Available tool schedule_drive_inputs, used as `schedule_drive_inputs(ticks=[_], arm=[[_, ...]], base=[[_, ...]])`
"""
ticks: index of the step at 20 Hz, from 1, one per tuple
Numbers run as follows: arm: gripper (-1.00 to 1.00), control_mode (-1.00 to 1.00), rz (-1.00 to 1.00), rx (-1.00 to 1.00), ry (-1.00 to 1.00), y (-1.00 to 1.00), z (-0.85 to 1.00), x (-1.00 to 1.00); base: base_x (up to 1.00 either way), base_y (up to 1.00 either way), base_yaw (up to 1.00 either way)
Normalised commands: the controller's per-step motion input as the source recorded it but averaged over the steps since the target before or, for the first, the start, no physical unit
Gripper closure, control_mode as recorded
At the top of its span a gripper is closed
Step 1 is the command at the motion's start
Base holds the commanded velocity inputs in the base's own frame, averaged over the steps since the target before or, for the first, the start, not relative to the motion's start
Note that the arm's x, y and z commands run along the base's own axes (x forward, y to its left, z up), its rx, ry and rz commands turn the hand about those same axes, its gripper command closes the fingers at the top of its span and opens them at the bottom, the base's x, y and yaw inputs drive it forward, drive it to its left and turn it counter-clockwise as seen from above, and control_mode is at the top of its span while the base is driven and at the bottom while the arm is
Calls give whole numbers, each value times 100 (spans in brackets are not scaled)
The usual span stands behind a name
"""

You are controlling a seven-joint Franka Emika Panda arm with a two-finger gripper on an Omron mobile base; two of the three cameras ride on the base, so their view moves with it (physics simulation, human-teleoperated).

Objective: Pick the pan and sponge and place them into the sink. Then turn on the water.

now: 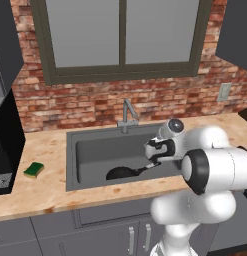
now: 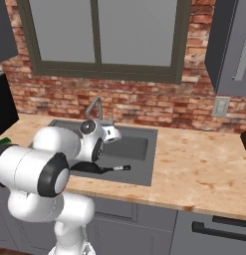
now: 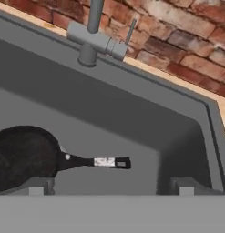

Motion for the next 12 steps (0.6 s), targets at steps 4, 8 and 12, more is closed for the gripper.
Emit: schedule_drive_inputs(ticks=[4, 8, 12], arm=[[-100, -100, -23, 31, -11, 20, 17, -11], [-100, -100, -20, 23, -8, 28, 32, -8], [-100, -100, -15, 15, -2, 35, 49, 0]], base=[[0, 0, 0], [0, 0, 0], [0, 0, 0]])
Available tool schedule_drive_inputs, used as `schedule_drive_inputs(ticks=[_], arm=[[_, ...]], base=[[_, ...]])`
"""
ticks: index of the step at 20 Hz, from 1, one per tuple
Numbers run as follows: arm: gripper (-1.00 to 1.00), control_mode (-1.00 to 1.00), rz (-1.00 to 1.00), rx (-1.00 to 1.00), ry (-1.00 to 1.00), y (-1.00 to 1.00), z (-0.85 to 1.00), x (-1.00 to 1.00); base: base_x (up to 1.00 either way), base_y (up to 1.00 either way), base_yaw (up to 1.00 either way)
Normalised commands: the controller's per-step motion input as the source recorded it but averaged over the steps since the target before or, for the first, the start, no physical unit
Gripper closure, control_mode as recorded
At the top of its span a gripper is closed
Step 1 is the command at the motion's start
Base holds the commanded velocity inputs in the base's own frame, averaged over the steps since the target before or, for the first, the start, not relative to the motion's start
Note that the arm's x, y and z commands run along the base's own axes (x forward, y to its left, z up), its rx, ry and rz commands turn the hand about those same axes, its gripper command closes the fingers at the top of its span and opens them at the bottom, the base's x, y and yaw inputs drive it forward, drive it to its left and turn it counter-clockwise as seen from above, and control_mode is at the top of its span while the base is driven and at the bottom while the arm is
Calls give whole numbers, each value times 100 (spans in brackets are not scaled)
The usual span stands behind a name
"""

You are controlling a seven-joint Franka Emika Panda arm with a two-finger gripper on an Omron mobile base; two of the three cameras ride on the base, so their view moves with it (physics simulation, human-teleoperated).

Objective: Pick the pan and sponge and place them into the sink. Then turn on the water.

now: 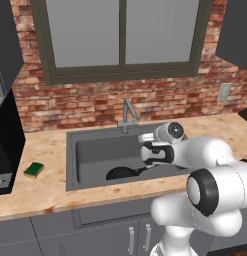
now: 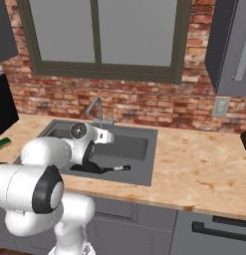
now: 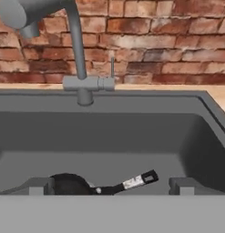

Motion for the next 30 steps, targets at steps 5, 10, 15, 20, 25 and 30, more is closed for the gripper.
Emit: schedule_drive_inputs(ticks=[5, 10, 15, 20, 25, 30], arm=[[-100, -100, -11, 9, 0, 48, 44, 0], [-100, -100, -6, 16, 2, 54, 34, 0], [-100, -100, 0, 30, 12, 45, 31, 0], [-100, -100, 0, 28, 14, 46, 11, 0], [-100, -100, 0, 14, 9, 53, 0, 0], [-100, -100, 0, 5, 9, 59, 0, 0]], base=[[0, 0, 0], [0, 0, 0], [0, 0, 0], [0, 0, 0], [0, 0, 0], [0, 0, 0]])
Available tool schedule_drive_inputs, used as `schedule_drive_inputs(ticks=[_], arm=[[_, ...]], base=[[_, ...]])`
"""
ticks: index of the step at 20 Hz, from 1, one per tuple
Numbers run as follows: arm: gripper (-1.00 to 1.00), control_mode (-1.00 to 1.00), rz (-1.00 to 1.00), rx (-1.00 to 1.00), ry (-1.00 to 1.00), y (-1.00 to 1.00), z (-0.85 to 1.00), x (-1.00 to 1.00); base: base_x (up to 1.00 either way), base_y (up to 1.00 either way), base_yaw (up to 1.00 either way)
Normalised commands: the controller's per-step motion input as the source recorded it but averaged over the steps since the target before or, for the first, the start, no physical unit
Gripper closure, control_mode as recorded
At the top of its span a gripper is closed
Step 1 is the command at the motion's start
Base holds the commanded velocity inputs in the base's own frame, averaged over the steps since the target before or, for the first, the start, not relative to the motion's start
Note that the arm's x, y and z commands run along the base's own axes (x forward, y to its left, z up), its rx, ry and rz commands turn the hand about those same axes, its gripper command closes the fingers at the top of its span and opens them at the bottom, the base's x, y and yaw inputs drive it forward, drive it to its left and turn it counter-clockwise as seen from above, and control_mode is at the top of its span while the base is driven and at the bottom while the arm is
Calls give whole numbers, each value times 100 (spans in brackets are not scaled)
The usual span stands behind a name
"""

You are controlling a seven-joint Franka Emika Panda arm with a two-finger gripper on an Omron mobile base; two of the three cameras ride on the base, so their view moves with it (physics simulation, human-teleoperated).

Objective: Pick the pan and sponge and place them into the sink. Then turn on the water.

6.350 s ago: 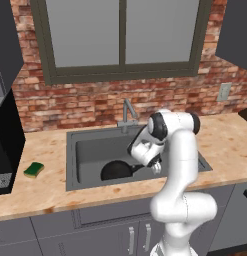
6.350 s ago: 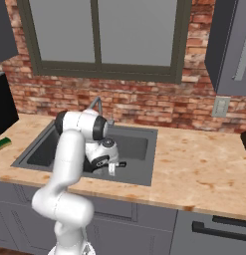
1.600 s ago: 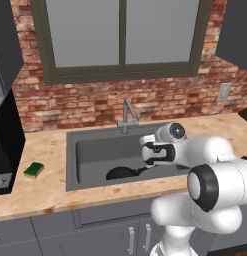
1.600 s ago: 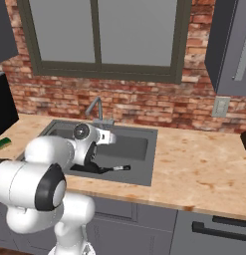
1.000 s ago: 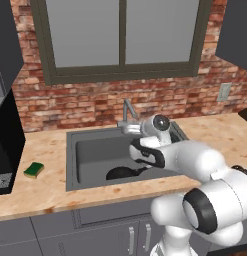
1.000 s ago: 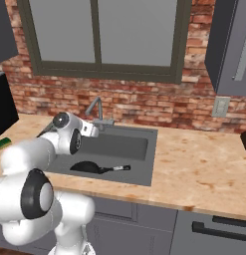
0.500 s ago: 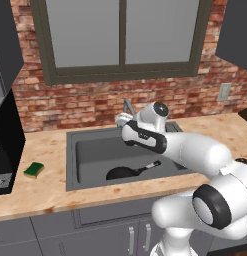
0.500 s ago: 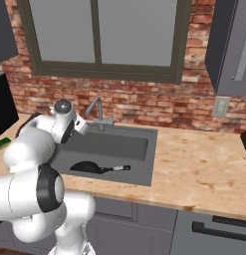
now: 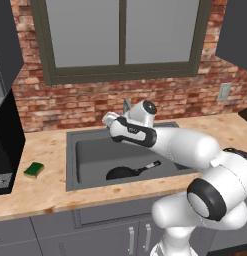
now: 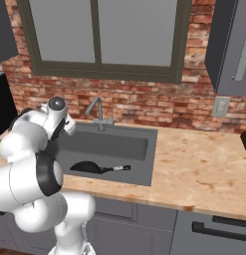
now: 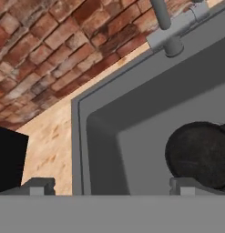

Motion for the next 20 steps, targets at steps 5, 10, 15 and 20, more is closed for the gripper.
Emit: schedule_drive_inputs(ticks=[5, 10, 15, 20], arm=[[-100, -100, -3, 0, 8, 55, 0, 0], [-100, -100, -4, 2, 4, 49, 0, -3], [-100, -100, -3, 15, 1, 40, -5, 0], [-100, -100, 0, 11, 3, 35, -12, 0]], base=[[0, 0, 0], [0, 0, 0], [0, 0, 0], [0, 0, 0]])
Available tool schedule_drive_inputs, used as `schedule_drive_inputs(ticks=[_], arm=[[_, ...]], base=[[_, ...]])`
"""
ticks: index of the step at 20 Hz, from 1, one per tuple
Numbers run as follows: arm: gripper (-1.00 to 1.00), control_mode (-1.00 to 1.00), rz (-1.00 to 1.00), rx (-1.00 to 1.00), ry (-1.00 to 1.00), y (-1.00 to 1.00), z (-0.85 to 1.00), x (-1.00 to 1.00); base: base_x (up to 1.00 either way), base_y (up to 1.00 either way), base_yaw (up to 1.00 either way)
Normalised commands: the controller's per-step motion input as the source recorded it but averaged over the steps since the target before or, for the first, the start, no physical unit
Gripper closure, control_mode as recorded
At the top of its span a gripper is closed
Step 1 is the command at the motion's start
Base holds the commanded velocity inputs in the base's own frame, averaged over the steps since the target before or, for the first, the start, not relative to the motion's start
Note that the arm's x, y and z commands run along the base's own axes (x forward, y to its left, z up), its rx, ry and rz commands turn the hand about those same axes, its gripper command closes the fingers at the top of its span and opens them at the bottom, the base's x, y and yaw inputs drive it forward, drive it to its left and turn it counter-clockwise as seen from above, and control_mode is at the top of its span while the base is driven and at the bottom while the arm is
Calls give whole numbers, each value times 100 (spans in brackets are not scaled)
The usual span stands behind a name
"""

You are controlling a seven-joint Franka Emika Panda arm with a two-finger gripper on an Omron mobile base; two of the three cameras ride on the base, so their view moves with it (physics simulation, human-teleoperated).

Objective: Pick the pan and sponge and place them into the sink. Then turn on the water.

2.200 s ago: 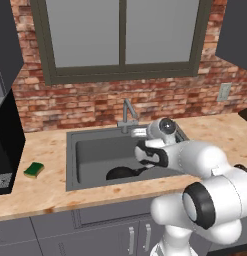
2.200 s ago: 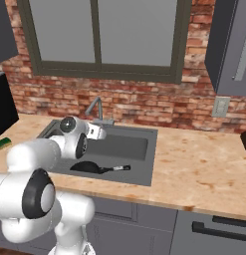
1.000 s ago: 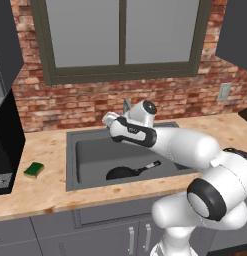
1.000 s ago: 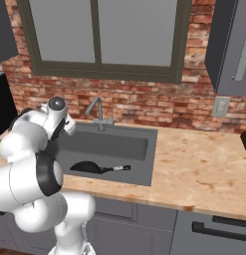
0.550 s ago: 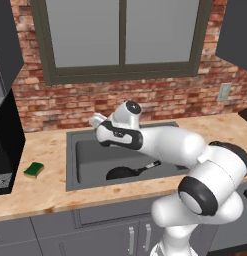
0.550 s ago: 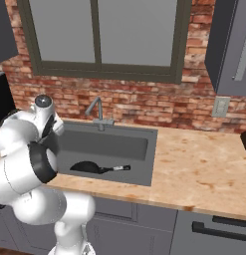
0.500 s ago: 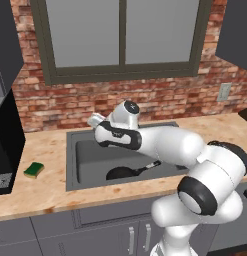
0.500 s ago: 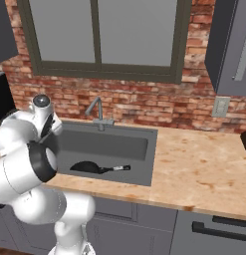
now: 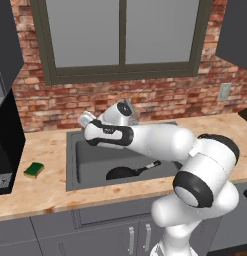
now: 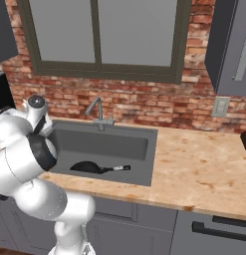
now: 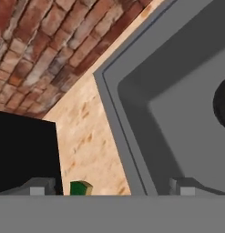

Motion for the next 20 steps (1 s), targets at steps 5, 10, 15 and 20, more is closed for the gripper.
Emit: schedule_drive_inputs(ticks=[5, 10, 15, 20], arm=[[-100, -100, 0, 4, 7, 43, -29, 0], [-100, -100, 0, 0, 6, 43, -2, 0], [-100, -100, 0, 0, 7, 47, 0, 0], [-100, -100, 0, 0, 9, 50, 0, 0]], base=[[0, 0, 0], [0, 0, 0], [0, 0, 0], [0, 0, 0]])
